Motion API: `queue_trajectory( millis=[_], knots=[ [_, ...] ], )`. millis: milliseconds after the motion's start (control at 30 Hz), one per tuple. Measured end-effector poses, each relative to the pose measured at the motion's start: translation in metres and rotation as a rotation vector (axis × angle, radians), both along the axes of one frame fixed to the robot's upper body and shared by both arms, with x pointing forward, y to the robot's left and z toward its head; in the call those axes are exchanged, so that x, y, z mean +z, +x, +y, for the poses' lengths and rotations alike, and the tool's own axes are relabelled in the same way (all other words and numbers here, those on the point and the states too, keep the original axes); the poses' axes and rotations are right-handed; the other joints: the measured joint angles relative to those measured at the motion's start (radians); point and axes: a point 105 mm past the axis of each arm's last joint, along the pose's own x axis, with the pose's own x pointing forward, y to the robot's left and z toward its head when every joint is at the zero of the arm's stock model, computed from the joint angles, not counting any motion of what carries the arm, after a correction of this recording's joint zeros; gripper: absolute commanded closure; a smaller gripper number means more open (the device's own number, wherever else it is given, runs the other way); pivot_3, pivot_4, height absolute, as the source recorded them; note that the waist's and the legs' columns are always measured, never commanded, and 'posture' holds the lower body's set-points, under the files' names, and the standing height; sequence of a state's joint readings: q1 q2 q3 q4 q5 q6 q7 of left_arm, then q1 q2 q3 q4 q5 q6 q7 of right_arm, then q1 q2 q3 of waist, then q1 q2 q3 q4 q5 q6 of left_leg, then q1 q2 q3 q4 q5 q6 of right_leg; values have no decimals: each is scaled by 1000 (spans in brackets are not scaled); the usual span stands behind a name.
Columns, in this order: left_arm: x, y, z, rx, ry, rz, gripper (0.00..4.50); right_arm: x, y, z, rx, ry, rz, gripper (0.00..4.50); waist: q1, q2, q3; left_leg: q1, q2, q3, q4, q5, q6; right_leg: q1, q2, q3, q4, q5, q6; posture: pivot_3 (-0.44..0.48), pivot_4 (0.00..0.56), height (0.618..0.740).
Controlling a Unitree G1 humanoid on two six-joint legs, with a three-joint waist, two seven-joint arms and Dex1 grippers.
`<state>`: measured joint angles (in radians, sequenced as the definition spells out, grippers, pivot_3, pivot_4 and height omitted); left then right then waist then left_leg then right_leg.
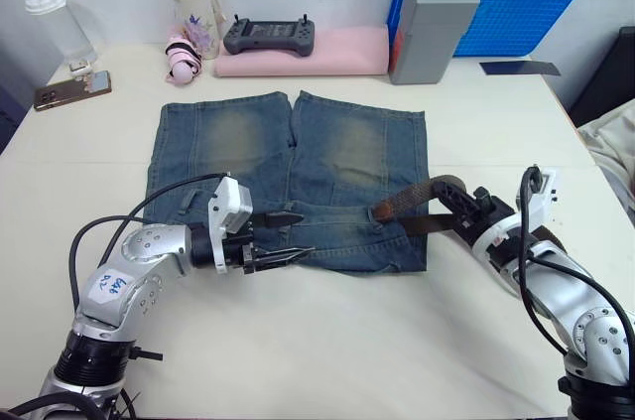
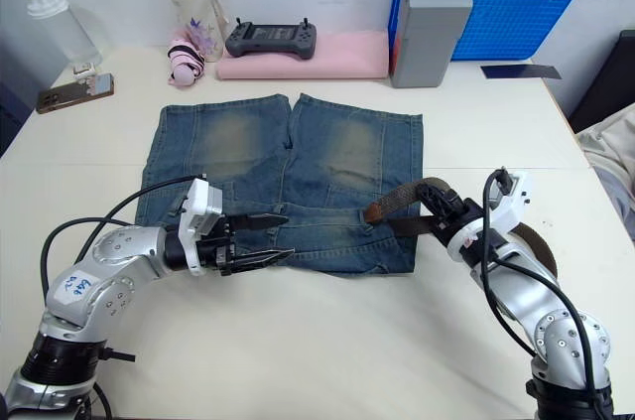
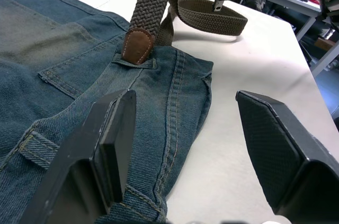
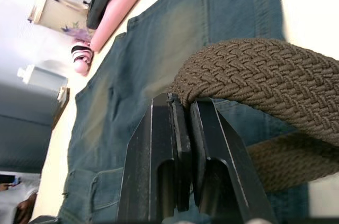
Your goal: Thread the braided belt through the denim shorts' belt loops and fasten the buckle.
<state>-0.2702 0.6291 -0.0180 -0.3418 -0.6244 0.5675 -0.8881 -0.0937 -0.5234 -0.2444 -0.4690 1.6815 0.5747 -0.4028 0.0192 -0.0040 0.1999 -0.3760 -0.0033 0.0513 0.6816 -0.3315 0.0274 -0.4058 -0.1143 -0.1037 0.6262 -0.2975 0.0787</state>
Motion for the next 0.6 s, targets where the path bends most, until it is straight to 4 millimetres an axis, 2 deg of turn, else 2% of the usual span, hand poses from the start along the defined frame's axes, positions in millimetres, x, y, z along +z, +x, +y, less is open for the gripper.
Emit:
queue_trajectory(
  millis=[267, 600],
  knots=[
    [1, -1, 0, 0, 1, 0, 1207, 7, 8, -17, -53, -45, -42, 4500, 2, 0, 0, 0, 0, 0, 0, 0, 0, 0, 0, 0, 0, 0, 0, 0, 150, 712],
    [0, 0, 1, 10, 2, 4, 1207, 13, 2, -8, -10, -191, -69, 4500, 2, 0, 0, 0, 0, 0, 0, 0, 0, 0, 0, 0, 0, 0, 0, 0, 150, 712]
  ],
)
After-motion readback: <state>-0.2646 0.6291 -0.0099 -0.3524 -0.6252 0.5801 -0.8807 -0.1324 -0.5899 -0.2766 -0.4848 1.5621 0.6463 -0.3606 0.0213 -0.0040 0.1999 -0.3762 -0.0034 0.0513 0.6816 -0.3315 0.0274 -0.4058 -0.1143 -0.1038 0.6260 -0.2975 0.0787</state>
